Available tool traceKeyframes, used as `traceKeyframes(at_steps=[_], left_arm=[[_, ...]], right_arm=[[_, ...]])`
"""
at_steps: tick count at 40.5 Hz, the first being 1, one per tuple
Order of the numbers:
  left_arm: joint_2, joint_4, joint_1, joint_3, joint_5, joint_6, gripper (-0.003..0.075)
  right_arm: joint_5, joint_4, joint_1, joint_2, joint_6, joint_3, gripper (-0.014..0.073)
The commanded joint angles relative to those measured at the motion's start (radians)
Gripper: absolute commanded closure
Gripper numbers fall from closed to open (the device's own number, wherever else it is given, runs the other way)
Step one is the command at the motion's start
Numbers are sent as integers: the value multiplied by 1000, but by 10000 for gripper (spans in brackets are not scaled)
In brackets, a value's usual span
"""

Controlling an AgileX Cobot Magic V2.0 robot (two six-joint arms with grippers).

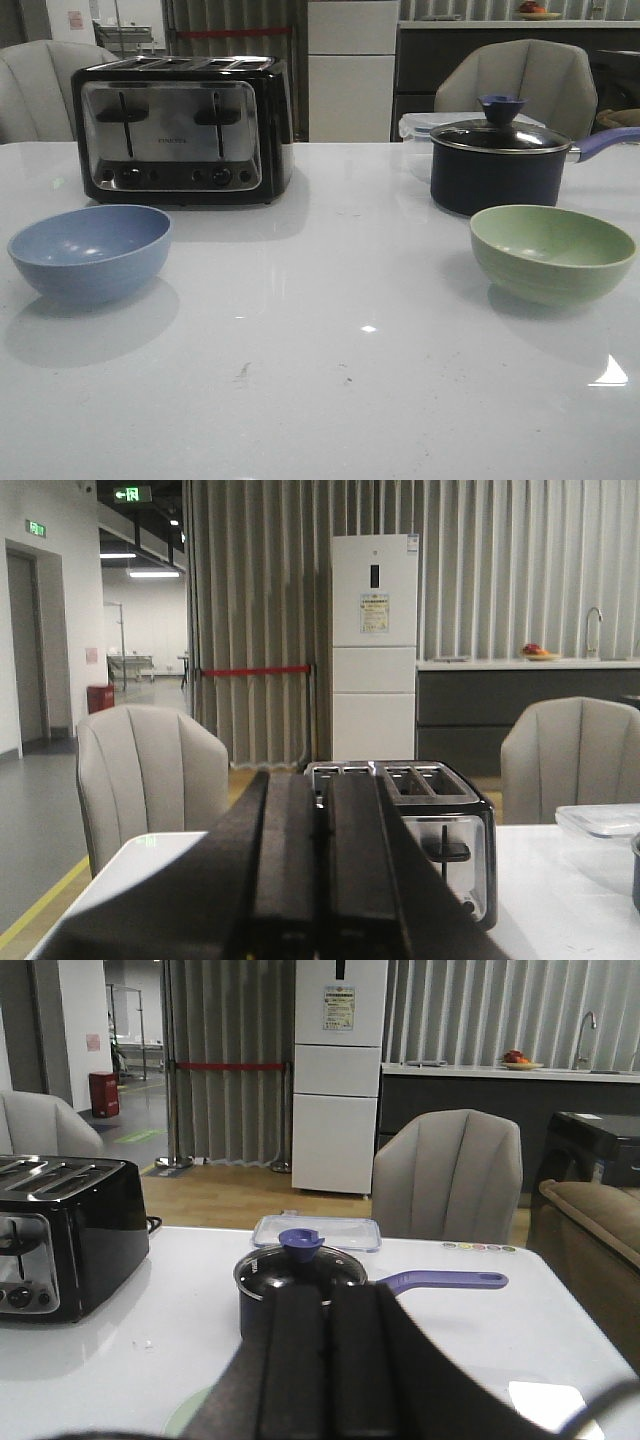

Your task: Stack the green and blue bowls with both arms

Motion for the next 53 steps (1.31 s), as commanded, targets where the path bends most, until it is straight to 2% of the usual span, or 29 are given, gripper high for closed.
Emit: traceKeyframes(at_steps=[1,7,15,29,33,37,40,42,48,53], left_arm=[[97,-2,-6,-122,51,-5,627],[214,-4,-6,-207,183,-5,627],[343,-4,-6,-209,284,-5,627],[499,-6,-6,-201,336,-5,624],[530,-6,-6,-201,336,-5,572],[549,-6,-6,-201,334,-5,416],[566,-6,-6,-201,332,-5,278],[573,-6,-6,-201,332,-5,223],[599,-6,-6,-201,332,-5,246],[614,-6,-6,-201,332,-5,281]], right_arm=[[17,-29,-5,109,-2,-124,536],[155,-29,-5,243,-2,-217,536],[257,-29,-5,395,-2,-201,536],[286,-29,-5,622,-2,-182,524],[284,-29,-5,681,-2,-182,410],[271,-29,-5,746,-2,-182,167],[248,-29,-5,800,-2,-183,49],[231,-29,-5,837,-2,-191,4],[212,-17,-19,1024,-1,-299,1],[257,43,-59,1185,-2,-429,1]])
